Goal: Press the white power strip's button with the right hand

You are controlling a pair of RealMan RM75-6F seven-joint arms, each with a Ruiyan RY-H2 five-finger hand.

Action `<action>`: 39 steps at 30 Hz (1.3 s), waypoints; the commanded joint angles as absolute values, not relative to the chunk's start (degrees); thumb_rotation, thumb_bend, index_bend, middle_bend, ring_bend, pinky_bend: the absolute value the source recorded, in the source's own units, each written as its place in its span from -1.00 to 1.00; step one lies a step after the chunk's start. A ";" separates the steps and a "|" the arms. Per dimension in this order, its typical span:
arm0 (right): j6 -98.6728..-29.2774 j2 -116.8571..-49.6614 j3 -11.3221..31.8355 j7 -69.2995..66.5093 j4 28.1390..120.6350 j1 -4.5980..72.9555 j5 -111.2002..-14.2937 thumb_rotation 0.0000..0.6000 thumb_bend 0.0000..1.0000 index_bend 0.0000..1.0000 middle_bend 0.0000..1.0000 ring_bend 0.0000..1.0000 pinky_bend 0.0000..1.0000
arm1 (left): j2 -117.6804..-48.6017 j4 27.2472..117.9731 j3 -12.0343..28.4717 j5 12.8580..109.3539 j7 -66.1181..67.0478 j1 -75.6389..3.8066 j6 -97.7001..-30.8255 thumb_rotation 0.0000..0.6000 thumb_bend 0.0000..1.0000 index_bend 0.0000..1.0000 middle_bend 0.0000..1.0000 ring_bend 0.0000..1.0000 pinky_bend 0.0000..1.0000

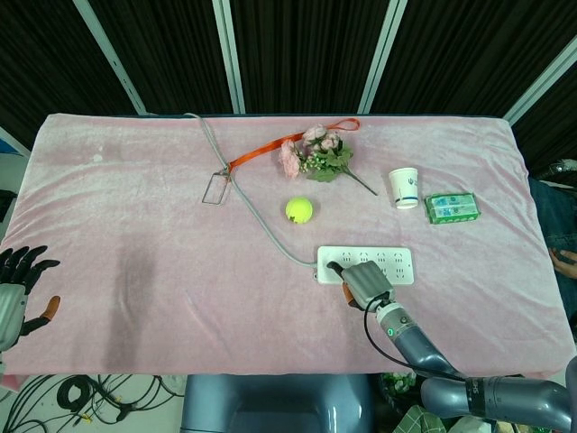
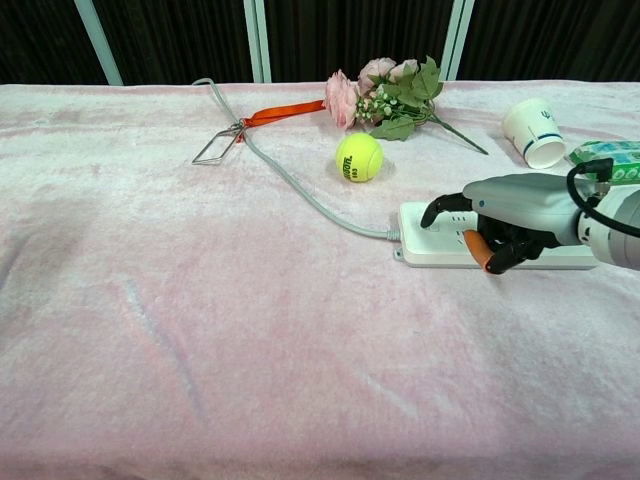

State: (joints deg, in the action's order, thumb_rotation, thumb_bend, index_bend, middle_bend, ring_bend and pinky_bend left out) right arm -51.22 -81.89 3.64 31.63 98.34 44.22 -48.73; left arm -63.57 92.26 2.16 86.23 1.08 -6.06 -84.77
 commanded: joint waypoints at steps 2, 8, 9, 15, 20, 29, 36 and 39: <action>-51.09 -81.66 3.37 31.62 98.41 44.44 -48.42 1.00 0.62 -0.58 0.94 1.00 1.00 | -63.61 92.28 2.19 86.20 1.18 -6.07 -84.75 1.00 -0.27 -0.50 -0.79 -0.91 -0.94; -51.34 -81.39 3.22 31.20 98.27 44.61 -48.02 1.00 0.62 -0.58 0.94 1.00 1.00 | -63.68 92.38 2.25 86.05 1.41 -6.04 -84.76 1.00 -0.27 -0.50 -0.79 -0.91 -0.94; -51.38 -81.33 3.17 31.15 98.24 44.60 -48.03 1.00 0.62 -0.57 0.94 1.00 1.00 | -63.68 92.39 2.26 86.02 1.43 -6.03 -84.76 1.00 -0.27 -0.50 -0.79 -0.91 -0.94; -51.26 -80.93 2.84 30.83 98.25 44.68 -47.75 1.00 0.62 -0.57 0.94 1.00 1.00 | -63.72 92.43 2.26 86.01 1.61 -6.05 -84.71 1.00 -0.27 -0.50 -0.79 -0.91 -0.94; -50.78 -80.84 2.39 30.85 98.15 44.99 -47.32 1.00 0.62 -0.54 0.94 1.00 1.00 | -63.72 92.47 2.26 86.02 1.69 -6.05 -84.70 1.00 -0.27 -0.50 -0.79 -0.91 -0.94; -50.33 -80.74 1.10 33.25 97.96 46.21 -45.27 1.00 0.62 -0.17 0.94 1.00 1.00 | -63.64 92.53 2.29 85.95 1.60 -6.00 -84.73 1.00 -0.27 -0.50 -0.79 -0.91 -0.94; -51.29 -80.65 -0.32 36.93 98.41 47.39 -42.21 1.00 0.62 -0.08 0.94 1.00 1.00 | -63.63 92.54 2.24 86.06 1.69 -5.99 -84.74 1.00 -0.27 -0.50 -0.79 -0.91 -0.94; -51.93 -80.92 -0.60 38.11 98.79 47.85 -41.28 1.00 0.62 -0.12 0.94 1.00 1.00 | -63.62 92.62 2.26 86.04 1.69 -5.99 -84.73 1.00 -0.27 -0.50 -0.79 -0.91 -0.94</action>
